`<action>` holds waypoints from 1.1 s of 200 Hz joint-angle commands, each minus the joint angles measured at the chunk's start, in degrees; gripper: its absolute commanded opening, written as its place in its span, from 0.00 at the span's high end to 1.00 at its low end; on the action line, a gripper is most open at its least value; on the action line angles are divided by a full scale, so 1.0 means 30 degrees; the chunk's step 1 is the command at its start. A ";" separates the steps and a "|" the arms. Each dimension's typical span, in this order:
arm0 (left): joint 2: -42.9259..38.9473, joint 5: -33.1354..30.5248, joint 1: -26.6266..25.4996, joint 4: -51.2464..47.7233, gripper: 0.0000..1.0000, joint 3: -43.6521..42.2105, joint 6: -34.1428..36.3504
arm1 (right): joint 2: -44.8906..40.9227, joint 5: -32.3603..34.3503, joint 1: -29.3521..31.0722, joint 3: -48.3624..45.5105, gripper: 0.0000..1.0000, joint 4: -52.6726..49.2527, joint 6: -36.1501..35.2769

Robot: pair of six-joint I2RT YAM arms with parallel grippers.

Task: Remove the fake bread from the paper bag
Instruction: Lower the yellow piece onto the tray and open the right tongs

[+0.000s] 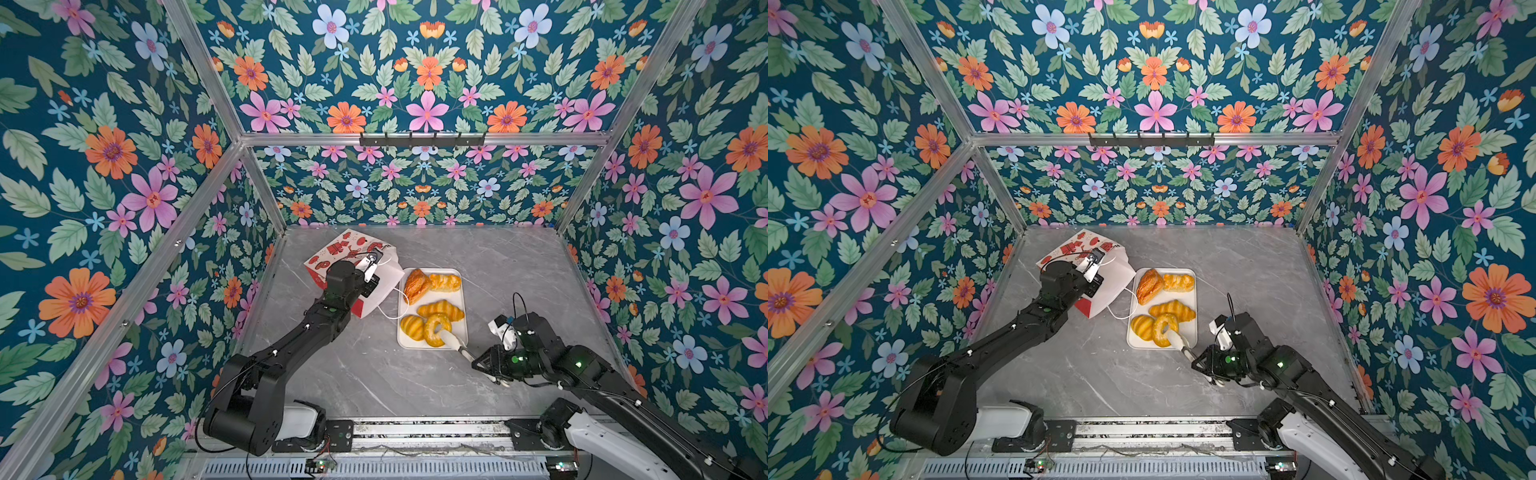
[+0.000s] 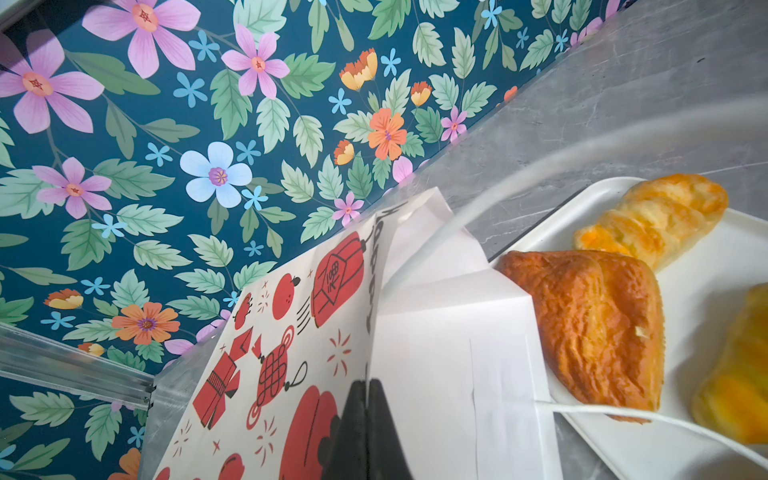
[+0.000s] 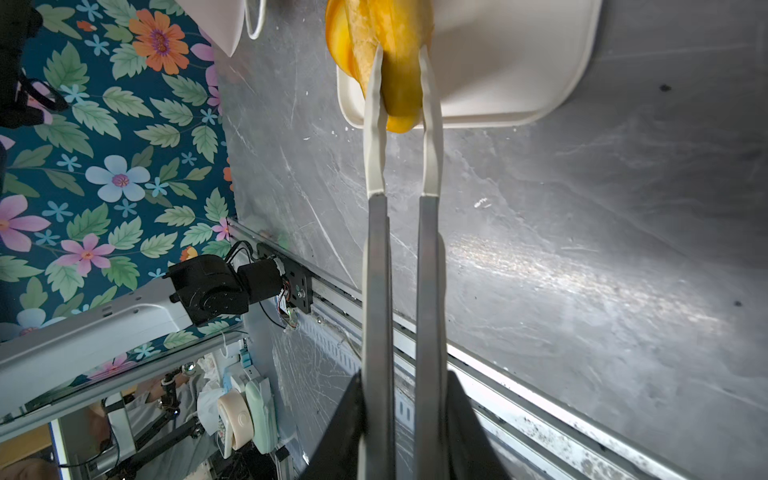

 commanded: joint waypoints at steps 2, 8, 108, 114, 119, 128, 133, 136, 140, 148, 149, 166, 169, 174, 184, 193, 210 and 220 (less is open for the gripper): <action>0.0119 -0.0022 0.0037 0.0726 1.00 -0.0089 0.0096 | -0.0746 0.0770 0.0015 -0.0528 1.00 -0.0072 0.1171; 0.0192 0.0022 0.0047 0.0761 1.00 -0.0112 0.0079 | -0.0857 0.0867 0.0010 -0.0732 1.00 0.0047 0.1364; 0.0389 0.0235 0.0068 0.1012 1.00 -0.0321 0.0042 | -0.0107 0.2173 -0.0113 -0.1554 1.00 0.1199 0.1933; 0.0409 0.0243 0.0061 0.1027 1.00 -0.0321 0.0041 | -0.0087 0.2241 -0.0153 -0.1554 1.00 0.1162 0.1906; 0.0404 0.0270 0.0047 0.1027 1.00 -0.0300 0.0042 | -0.0062 0.2278 -0.0210 -0.1554 1.00 0.1151 0.1875; 0.0419 0.0301 0.0051 0.1082 1.00 -0.0321 0.0013 | -0.0041 0.2361 -0.0287 -0.1517 1.00 0.1035 0.1831; 0.0418 0.0316 0.0059 0.1085 1.00 -0.0318 0.0013 | -0.0039 0.2422 -0.0328 -0.1501 1.00 0.0961 0.1767; 0.0440 0.0328 0.0067 0.1085 1.00 -0.0298 0.0013 | -0.0060 0.2463 -0.0329 -0.1481 1.00 0.0907 0.1725; 0.0454 0.0334 0.0049 0.1085 1.00 -0.0315 -0.0002 | -0.0063 0.2496 -0.0372 -0.1472 1.00 0.0855 0.1702; 0.0448 0.0330 0.0041 0.1085 1.00 -0.0324 0.0007 | -0.0071 0.2570 -0.0403 -0.1438 1.00 0.0753 0.1670; 0.0447 0.0330 0.0054 0.1085 1.00 -0.0324 -0.0004 | -0.0082 0.2578 -0.0391 -0.1437 1.00 0.0753 0.1669; 0.0477 0.0330 0.0065 0.1140 1.00 -0.0354 -0.0016 | -0.0172 0.2587 -0.0402 -0.1385 0.96 0.0749 0.1662; 0.0477 0.0330 0.0046 0.1144 1.00 -0.0368 -0.0016 | -0.0201 0.2601 -0.0382 -0.1382 0.95 0.0741 0.1661; 0.0466 0.0330 0.0066 0.1144 1.00 -0.0382 -0.0024 | -0.0241 0.2629 -0.0406 -0.1377 0.93 0.0712 0.1691; 0.0455 0.0330 0.0051 0.1173 1.00 -0.0397 -0.0031 | -0.0324 0.2613 -0.0387 -0.1303 0.87 0.0661 0.1698; 0.0420 0.0330 0.0066 0.1226 1.00 -0.0412 -0.0016 | -0.0435 0.2666 -0.0414 -0.1245 0.78 0.0506 0.1724; 0.0397 0.0330 0.0060 0.1261 1.00 -0.0441 -0.0016 | -0.0642 0.2694 -0.0422 -0.1185 0.68 0.0299 0.1732; 0.0389 0.0330 0.0073 0.1261 1.00 -0.0443 -0.0016 | -0.0837 0.2783 -0.0406 -0.1157 0.63 0.0132 0.1740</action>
